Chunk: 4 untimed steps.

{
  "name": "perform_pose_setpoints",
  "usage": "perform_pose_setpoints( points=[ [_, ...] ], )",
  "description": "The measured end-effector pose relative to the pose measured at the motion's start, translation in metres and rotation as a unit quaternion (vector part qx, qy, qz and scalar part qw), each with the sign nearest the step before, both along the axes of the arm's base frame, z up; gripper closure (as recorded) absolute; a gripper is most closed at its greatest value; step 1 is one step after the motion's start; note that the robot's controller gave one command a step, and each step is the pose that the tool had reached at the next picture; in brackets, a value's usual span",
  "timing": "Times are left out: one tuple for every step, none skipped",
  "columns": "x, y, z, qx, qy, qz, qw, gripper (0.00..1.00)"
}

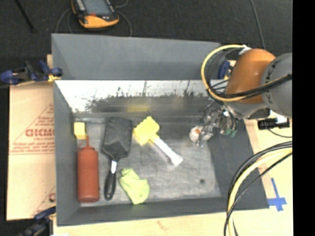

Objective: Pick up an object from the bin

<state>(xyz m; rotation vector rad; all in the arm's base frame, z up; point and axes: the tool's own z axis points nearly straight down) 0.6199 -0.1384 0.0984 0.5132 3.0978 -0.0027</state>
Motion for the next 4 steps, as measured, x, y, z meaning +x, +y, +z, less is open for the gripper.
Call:
perform_pose_setpoints(
  points=[
    [-0.046,-0.005,0.006,0.0,-0.0016,-0.013,0.9999,1.0],
    [-0.033,-0.004,-0.01,0.0,-0.0006,-0.011,0.9999,1.0],
    [-0.043,-0.007,0.005,0.0,-0.0009,-0.01,1.0,1.0],
    [-0.043,-0.009,0.003,0.0,-0.0008,-0.011,0.9999,1.0]
  ],
)
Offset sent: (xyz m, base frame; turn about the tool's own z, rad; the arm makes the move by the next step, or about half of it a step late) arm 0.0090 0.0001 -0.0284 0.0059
